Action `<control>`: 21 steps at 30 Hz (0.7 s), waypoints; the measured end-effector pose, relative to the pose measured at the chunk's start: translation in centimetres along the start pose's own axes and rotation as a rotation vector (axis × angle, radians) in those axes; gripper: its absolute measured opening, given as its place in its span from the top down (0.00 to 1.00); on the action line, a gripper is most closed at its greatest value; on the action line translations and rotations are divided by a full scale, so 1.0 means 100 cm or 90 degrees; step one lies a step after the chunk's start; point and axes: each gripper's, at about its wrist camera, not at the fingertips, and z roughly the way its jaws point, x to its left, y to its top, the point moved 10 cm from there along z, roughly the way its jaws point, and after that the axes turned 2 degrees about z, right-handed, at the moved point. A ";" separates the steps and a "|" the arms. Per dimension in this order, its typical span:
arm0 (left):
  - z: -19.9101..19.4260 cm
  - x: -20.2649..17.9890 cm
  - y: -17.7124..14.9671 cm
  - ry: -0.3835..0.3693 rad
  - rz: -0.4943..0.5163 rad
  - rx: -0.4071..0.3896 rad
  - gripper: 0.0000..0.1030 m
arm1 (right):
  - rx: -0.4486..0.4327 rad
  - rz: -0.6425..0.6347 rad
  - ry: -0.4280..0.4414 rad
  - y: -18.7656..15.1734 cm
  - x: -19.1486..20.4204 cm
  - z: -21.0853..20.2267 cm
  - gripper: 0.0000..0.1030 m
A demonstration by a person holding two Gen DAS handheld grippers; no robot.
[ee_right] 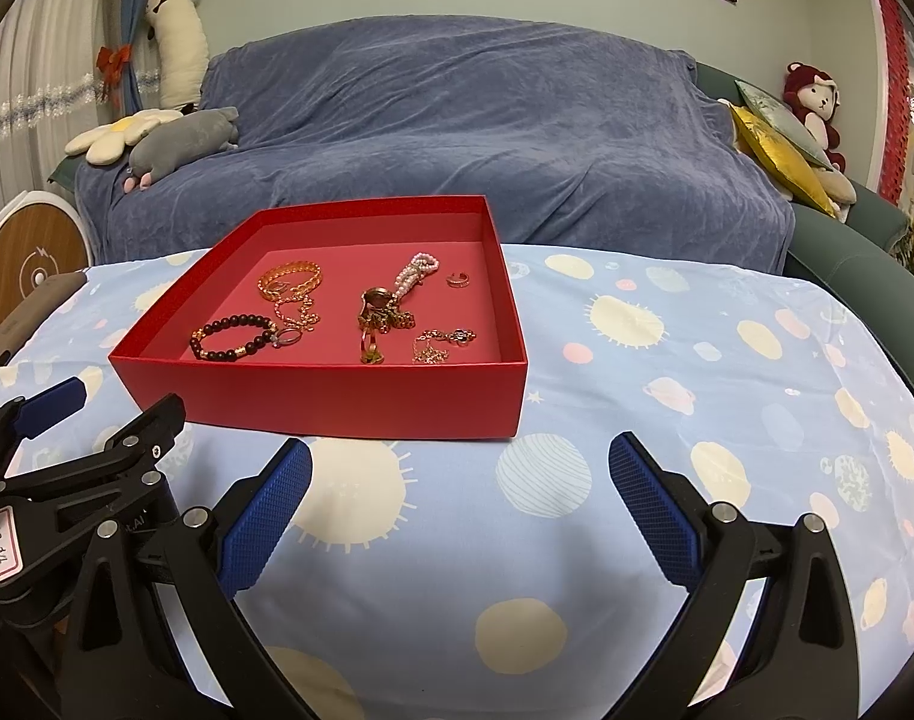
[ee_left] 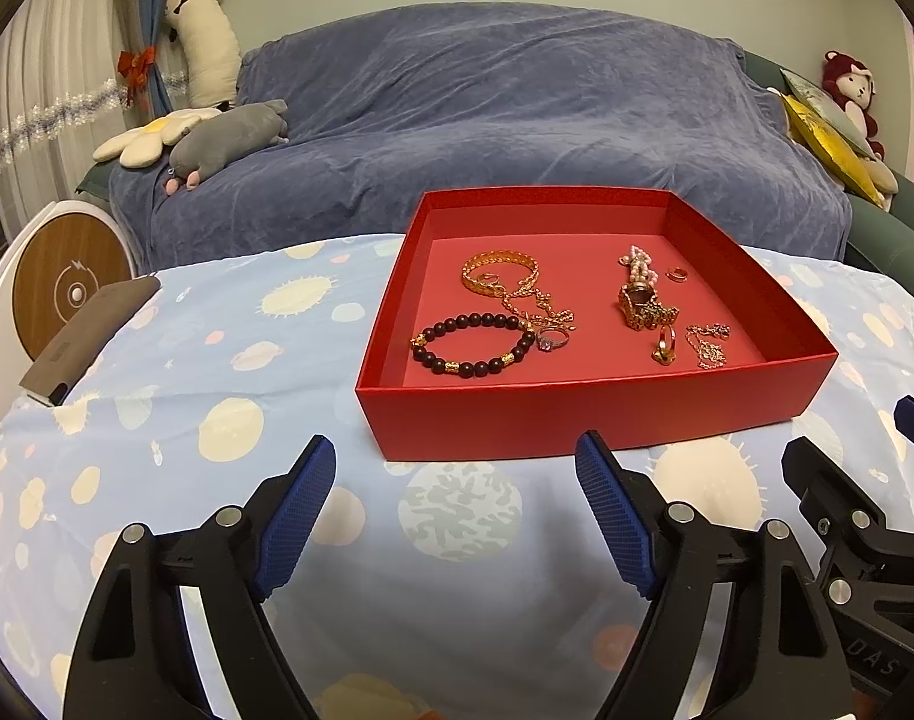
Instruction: Organize jewelry
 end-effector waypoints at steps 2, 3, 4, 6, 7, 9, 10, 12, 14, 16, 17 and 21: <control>0.001 -0.001 0.000 0.002 0.003 0.001 0.26 | 0.001 0.001 0.000 0.000 0.000 0.000 0.06; 0.001 -0.001 0.000 0.002 0.005 0.002 0.26 | 0.001 0.002 0.000 0.000 0.000 0.000 0.06; 0.001 -0.001 -0.001 0.002 0.006 0.003 0.26 | 0.001 0.001 0.000 0.000 0.000 0.000 0.06; 0.002 -0.001 -0.001 0.003 0.006 0.004 0.27 | 0.000 0.001 0.000 0.000 0.000 0.000 0.06; 0.002 -0.001 -0.001 0.001 0.006 0.004 0.27 | 0.000 0.001 0.000 0.000 0.000 0.000 0.06; 0.002 -0.001 -0.001 0.001 0.006 0.003 0.28 | 0.001 0.001 0.001 0.000 0.000 0.001 0.06; 0.002 -0.001 -0.001 0.001 0.007 0.002 0.28 | 0.001 0.001 0.001 0.000 0.000 0.000 0.06; 0.002 -0.001 0.000 0.001 0.007 0.002 0.28 | 0.001 0.001 0.000 0.000 0.000 0.001 0.06; 0.002 -0.002 0.000 0.002 0.007 0.002 0.28 | 0.001 0.001 0.000 0.000 0.000 0.000 0.06; 0.002 -0.002 0.000 0.002 0.007 0.000 0.28 | 0.000 0.001 0.000 0.000 0.000 0.000 0.06; 0.002 -0.002 0.000 0.002 0.007 0.001 0.29 | 0.001 0.001 0.000 0.000 0.000 0.001 0.06; 0.002 -0.001 0.000 0.003 0.008 0.001 0.30 | 0.001 0.001 0.000 0.000 -0.001 0.001 0.06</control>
